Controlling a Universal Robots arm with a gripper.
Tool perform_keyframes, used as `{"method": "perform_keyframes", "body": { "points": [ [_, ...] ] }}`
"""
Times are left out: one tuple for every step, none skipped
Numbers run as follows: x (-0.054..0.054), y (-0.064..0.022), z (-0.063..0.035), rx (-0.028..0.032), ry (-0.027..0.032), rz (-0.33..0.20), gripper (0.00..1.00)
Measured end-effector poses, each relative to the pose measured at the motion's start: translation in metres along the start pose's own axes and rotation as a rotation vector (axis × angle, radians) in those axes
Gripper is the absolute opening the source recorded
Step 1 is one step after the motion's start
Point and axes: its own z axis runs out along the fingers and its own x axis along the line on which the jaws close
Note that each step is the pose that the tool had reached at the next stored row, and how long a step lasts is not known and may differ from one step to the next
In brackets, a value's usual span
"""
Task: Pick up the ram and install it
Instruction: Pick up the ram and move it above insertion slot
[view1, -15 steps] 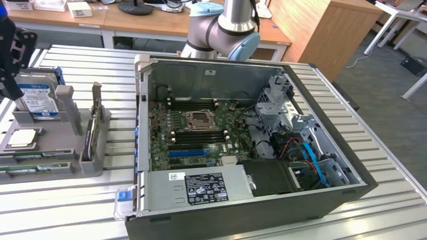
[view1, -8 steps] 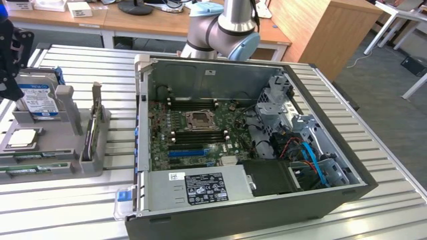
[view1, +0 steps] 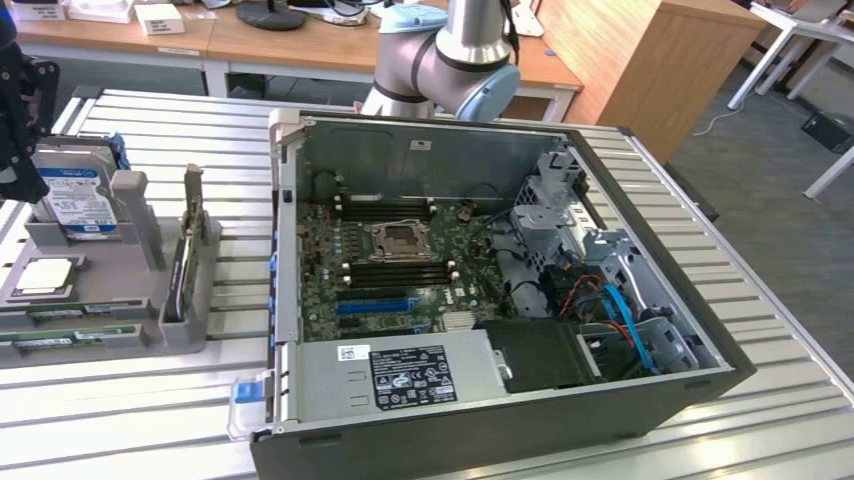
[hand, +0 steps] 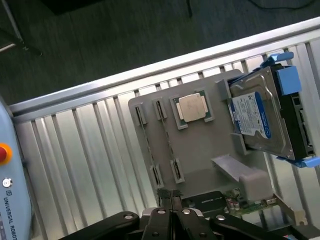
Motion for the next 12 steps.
{"method": "perform_keyframes", "body": {
  "points": [
    [0.0000,0.0000,0.0001,0.0005,0.0005,-0.018,0.11],
    [0.0000,0.0000,0.0002,0.0011,0.0010,-0.037,0.11],
    [0.0000,0.0000,0.0004,0.0017,0.0014,-0.055,0.11],
    [0.0000,0.0000,0.0005,0.0023,0.0019,-0.073,0.11],
    [0.0000,0.0000,0.0006,0.0029,0.0026,-0.091,0.11],
    [0.0000,0.0000,0.0007,0.0035,0.0033,-0.109,0.11],
    [0.0000,0.0000,0.0008,0.0042,0.0042,-0.127,0.11],
    [0.0000,0.0001,0.0008,0.0048,0.0051,-0.146,0.11],
    [0.0000,0.0000,0.0009,0.0055,0.0062,-0.164,0.11],
    [0.0000,0.0001,0.0010,0.0063,0.0073,-0.182,0.11],
    [0.0000,0.0001,0.0011,0.0071,0.0087,-0.198,0.11],
    [0.0000,0.0002,0.0012,0.0079,0.0101,-0.215,0.11]
  ]
}}
